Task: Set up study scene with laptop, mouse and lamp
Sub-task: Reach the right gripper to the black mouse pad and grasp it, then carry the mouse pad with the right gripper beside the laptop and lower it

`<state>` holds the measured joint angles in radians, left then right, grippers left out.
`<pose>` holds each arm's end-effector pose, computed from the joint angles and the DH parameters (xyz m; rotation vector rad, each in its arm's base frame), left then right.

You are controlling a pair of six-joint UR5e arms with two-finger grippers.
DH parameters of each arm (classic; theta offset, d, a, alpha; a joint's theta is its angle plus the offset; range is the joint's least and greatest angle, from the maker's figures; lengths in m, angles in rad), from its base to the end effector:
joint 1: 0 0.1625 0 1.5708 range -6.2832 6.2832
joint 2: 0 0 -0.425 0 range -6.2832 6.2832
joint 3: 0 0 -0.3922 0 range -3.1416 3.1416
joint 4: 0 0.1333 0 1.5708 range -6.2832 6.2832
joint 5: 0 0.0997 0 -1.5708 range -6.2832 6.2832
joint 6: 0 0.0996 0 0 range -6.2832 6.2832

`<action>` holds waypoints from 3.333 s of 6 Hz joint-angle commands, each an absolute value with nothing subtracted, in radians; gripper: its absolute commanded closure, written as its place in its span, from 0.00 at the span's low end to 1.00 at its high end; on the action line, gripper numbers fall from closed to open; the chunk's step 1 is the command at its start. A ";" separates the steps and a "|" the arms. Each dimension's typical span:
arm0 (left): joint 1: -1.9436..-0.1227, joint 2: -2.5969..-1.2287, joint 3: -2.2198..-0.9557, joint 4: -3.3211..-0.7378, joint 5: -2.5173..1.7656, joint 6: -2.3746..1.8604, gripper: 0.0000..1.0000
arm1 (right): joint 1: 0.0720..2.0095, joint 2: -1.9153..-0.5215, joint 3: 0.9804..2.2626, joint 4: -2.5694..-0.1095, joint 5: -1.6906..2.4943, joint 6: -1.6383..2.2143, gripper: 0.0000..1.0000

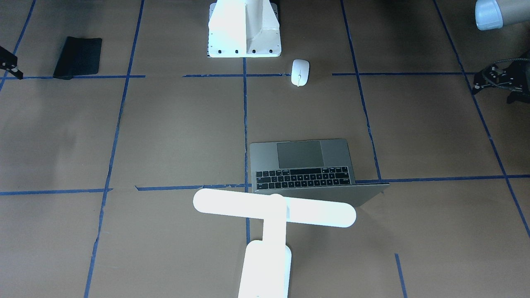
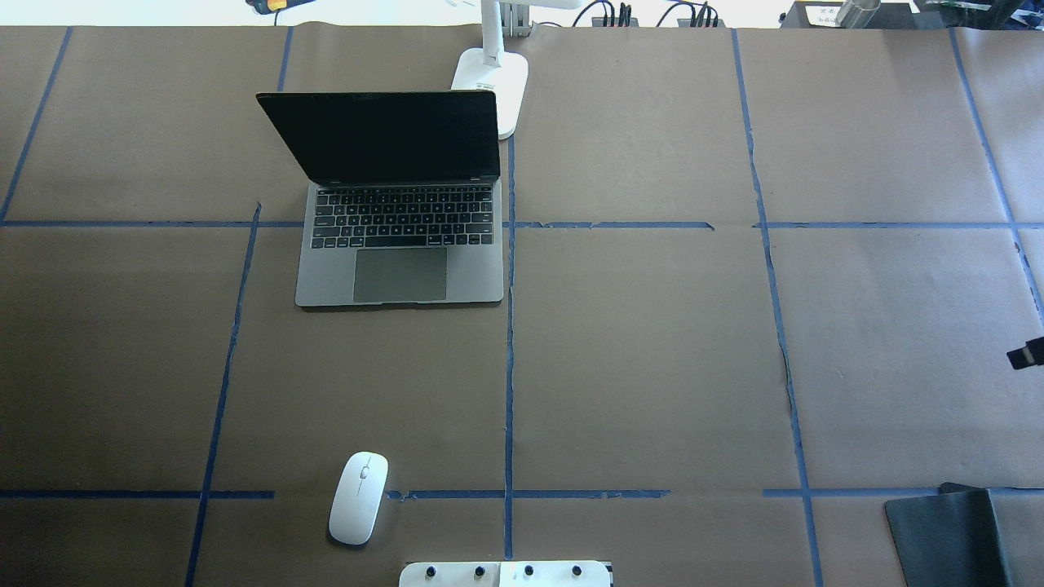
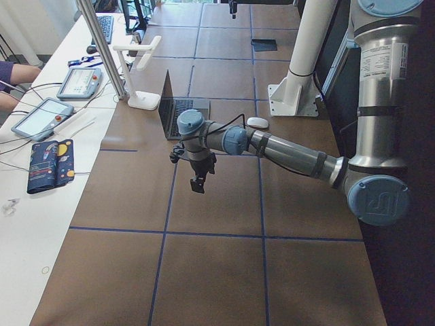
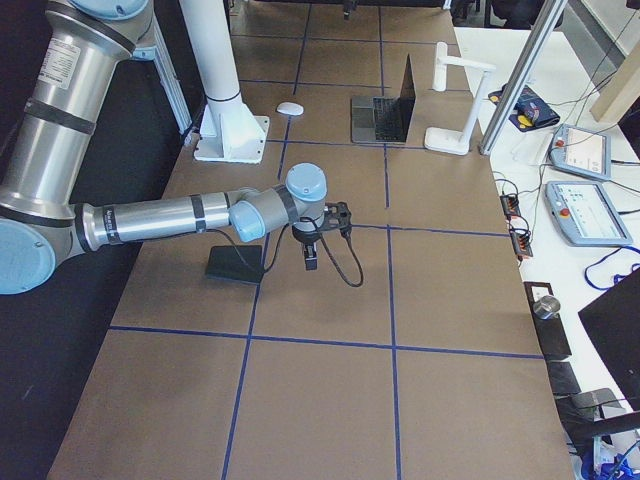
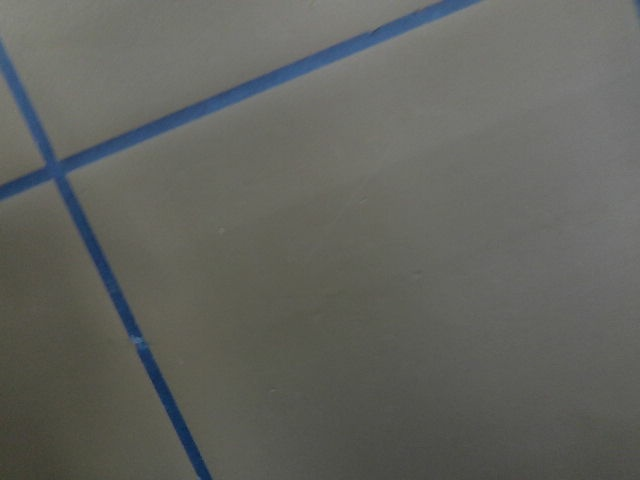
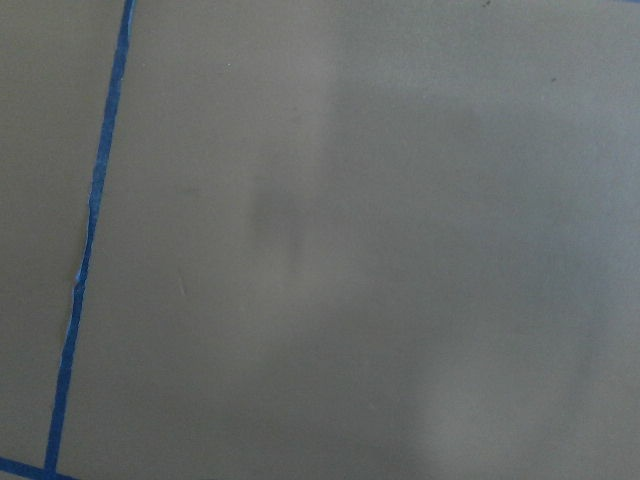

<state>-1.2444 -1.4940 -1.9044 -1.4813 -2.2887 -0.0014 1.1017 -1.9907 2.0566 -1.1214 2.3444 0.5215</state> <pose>0.0825 -0.4551 0.5440 0.0413 0.7370 0.3703 -0.0969 -0.3320 0.5376 0.0709 -0.8970 -0.1504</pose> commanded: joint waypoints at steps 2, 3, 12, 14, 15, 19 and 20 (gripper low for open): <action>-1.246 -1.412 -1.794 -1.807 -2.289 -0.174 0.00 | 0.851 -2.179 1.973 -0.600 2.183 0.902 0.00; -1.244 -1.407 -1.770 -1.910 -2.290 -0.278 0.00 | 0.768 -2.192 1.883 -0.436 2.108 0.987 0.00; -1.244 -1.394 -1.784 -1.922 -2.341 -0.284 0.00 | 0.287 -2.243 1.819 -0.359 1.826 1.235 0.06; -1.244 -1.388 -1.786 -1.922 -2.342 -0.281 0.00 | 0.255 -2.238 1.813 -0.359 1.807 1.243 0.37; -1.244 -1.388 -1.786 -1.922 -2.342 -0.281 0.00 | 0.255 -2.238 1.815 -0.359 1.807 1.243 0.73; -1.244 -1.388 -1.787 -1.922 -2.342 -0.281 0.00 | 0.256 -2.246 1.867 -0.356 1.796 1.243 1.00; -1.244 -1.388 -1.786 -1.922 -2.342 -0.281 0.00 | 0.258 -2.246 1.873 -0.356 1.796 1.243 1.00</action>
<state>-1.2441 -1.3883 -1.7868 -1.9221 -2.3424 -0.2807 0.2560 -2.2439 1.8602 -0.3560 1.7961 1.2425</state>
